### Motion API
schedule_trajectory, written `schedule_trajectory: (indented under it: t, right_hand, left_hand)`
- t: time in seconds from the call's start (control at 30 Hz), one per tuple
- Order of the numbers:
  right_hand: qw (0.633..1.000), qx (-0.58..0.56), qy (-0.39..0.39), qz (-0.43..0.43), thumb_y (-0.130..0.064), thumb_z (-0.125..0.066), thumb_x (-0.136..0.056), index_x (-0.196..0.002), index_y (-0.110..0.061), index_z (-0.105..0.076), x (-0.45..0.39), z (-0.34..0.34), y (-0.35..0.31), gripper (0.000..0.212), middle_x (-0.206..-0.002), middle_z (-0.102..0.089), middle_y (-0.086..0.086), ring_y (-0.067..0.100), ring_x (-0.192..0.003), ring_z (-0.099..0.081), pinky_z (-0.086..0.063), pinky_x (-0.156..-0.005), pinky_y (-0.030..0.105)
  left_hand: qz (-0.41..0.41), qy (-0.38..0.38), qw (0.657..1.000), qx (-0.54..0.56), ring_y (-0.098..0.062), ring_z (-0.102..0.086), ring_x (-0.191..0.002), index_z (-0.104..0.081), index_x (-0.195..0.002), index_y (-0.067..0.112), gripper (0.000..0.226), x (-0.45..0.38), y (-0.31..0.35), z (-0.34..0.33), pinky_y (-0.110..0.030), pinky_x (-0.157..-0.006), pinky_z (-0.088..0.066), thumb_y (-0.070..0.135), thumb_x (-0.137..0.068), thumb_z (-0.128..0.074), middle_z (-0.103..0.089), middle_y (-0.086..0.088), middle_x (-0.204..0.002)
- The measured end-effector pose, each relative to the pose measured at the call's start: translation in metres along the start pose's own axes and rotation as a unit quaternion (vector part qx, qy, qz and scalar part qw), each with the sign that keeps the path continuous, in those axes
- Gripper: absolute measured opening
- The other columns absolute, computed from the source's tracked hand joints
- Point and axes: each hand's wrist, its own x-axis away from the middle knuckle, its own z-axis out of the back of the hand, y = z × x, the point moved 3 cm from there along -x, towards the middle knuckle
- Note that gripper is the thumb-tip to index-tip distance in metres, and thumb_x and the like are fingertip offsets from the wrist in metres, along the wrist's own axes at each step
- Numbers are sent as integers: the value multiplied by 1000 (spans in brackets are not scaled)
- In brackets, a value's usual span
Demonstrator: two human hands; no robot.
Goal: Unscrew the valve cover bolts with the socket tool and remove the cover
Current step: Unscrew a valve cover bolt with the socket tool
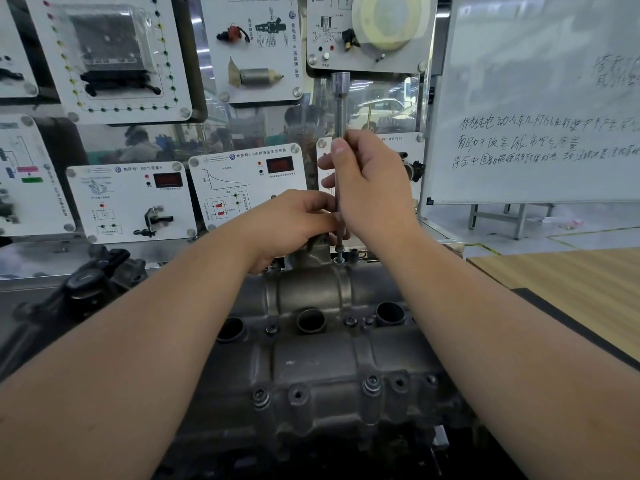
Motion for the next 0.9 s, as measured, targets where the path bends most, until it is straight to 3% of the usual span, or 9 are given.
schedule_trajectory:
  t: [0.13,0.2,0.37,0.4,0.53,0.63,0.7,0.83,0.9]
  right_hand:
    - [1000,-19,-14,-2,-35,-56,-102,-102,-32,-59,2,0,0,4,-86,-73,-7,10,-77,-69,-59,-77,45]
    - [999,-34,-19,-6,-32,-58,-102,-106,-34,-52,2,0,1,7,-86,-75,-11,8,-73,-69,-60,-75,43]
    - [999,-28,-20,-10,-28,-52,-105,-96,-38,-51,1,1,1,13,-83,-73,-18,2,-69,-67,-55,-66,29]
    - [1000,-21,-18,-10,-28,-51,-105,-97,-36,-54,2,0,0,11,-82,-72,-18,0,-69,-66,-55,-67,29]
    - [1000,7,-13,-6,-29,-48,-106,-96,-24,-61,2,2,-3,17,-84,-70,-13,7,-71,-65,-55,-72,34]
    - [1000,5,-25,-7,-35,-52,-104,-97,-9,-65,4,2,-6,29,-86,-70,9,28,-77,-65,-56,-75,49]
    - [999,16,-40,5,-35,-55,-103,-97,-8,-65,6,1,-7,29,-82,-67,16,30,-75,-62,-54,-73,49]
    - [998,35,-43,15,-29,-51,-106,-90,-1,-58,5,3,-7,33,-79,-64,15,31,-74,-60,-52,-70,49]
    - [998,28,-58,4,-29,-47,-108,-97,-11,-62,3,2,-5,26,-82,-70,2,20,-73,-64,-54,-69,44]
  left_hand:
    - [1,-6,1000,-11,-33,-69,-112,-70,-118,8,22,-1,-1,2,-52,-109,-48,14,-97,-67,-78,-12,-106]
    - [1,-11,1000,-17,-32,-69,-114,-69,-121,7,26,-2,-2,1,-51,-110,-48,14,-97,-68,-78,-11,-107]
    - [13,-10,1000,4,-21,-71,-109,-74,-110,9,16,-1,-2,0,-22,-88,-55,16,-99,-65,-78,-11,-107]
    - [12,-9,1000,4,-24,-70,-111,-74,-109,10,15,-1,-2,-1,-24,-92,-55,16,-99,-65,-77,-12,-108]
    - [1,-4,1000,-10,-38,-66,-117,-72,-113,7,18,0,1,0,-56,-111,-45,17,-100,-66,-77,-15,-109]
    - [2,-6,1000,-18,-39,-66,-117,-68,-119,3,24,0,1,1,-60,-109,-45,15,-98,-68,-77,-14,-110]
    - [5,-5,1000,-23,-40,-65,-118,-67,-121,3,27,1,1,1,-61,-109,-45,15,-96,-69,-77,-14,-111]
    - [8,-2,1000,-17,-36,-66,-117,-71,-117,5,23,1,0,1,-53,-110,-47,14,-97,-67,-77,-13,-110]
    - [10,-1,1000,-9,-33,-67,-116,-73,-112,4,19,1,0,0,-43,-106,-49,13,-98,-65,-77,-14,-109]
